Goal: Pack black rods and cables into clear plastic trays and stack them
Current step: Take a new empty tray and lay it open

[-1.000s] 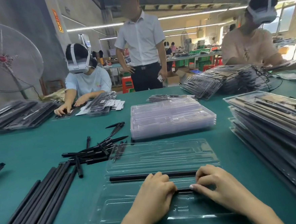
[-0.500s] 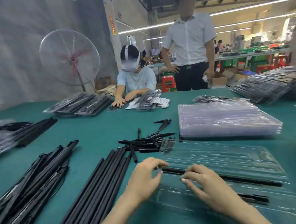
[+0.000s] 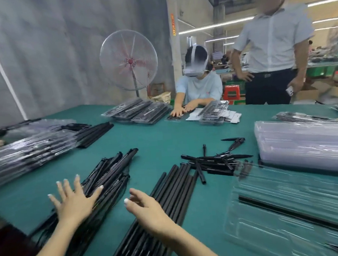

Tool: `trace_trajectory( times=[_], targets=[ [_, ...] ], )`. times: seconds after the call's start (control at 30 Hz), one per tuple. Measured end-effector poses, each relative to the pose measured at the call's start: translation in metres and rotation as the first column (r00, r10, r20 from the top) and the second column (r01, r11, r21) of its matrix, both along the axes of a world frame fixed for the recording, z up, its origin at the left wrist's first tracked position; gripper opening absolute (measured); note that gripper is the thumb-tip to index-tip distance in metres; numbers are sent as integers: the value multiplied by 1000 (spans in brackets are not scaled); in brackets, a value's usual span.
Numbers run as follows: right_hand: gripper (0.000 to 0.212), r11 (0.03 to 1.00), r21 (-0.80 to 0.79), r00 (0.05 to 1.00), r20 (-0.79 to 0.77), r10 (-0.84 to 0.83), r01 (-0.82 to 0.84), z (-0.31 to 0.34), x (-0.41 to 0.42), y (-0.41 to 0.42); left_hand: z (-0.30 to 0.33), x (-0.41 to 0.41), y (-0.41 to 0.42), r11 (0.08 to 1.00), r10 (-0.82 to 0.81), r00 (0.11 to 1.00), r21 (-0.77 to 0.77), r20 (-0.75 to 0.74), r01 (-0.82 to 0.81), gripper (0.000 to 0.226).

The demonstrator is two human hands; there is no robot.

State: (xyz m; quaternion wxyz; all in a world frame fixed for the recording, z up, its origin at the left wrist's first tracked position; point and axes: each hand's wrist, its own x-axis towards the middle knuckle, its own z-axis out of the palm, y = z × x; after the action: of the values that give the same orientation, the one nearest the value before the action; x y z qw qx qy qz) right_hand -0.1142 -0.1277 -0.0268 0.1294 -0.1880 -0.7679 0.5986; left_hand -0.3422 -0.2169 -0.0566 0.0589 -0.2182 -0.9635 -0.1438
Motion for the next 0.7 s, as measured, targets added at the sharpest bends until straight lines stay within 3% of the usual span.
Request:
trace_trajectory(
  times=[0.07, 0.17, 0.33, 0.4, 0.47, 0.53, 0.6, 0.7],
  targets=[
    [60, 1000, -8, 999, 49, 16, -16, -1, -19, -11, -4, -19, -23, 994, 94, 989, -72, 114, -86, 110],
    [69, 994, -110, 992, 128, 16, -2, -8, -43, -18, -11, -27, -35, 984, 109, 967, -160, 229, -73, 104],
    [73, 899, -410, 984, 147, -104, 156, -20, -79, -23, -17, -19, -21, 987, -19, 995, -154, 102, 35, 76],
    [63, 832, -509, 973, 165, -160, 223, -20, -88, -22, -17, -12, -16, 984, -64, 993, -161, 100, 80, 69],
    [38, 756, -593, 960, 194, -201, 278, -17, -93, -17, -18, -4, -10, 983, -126, 985, -118, 117, 139, 62],
    [12, 744, -584, 945, 213, -247, 325, -14, -95, -12, -17, 3, -3, 980, -177, 974, -66, 138, 188, 57],
    [18, 749, -567, 939, 207, -275, 344, -13, -96, -11, -14, 12, 2, 976, -204, 964, -36, 169, 213, 53],
    [4, 769, -485, 909, 248, -334, 415, -16, -99, -13, -11, 30, 13, 967, -225, 959, -79, 173, 241, 52]
  ],
)
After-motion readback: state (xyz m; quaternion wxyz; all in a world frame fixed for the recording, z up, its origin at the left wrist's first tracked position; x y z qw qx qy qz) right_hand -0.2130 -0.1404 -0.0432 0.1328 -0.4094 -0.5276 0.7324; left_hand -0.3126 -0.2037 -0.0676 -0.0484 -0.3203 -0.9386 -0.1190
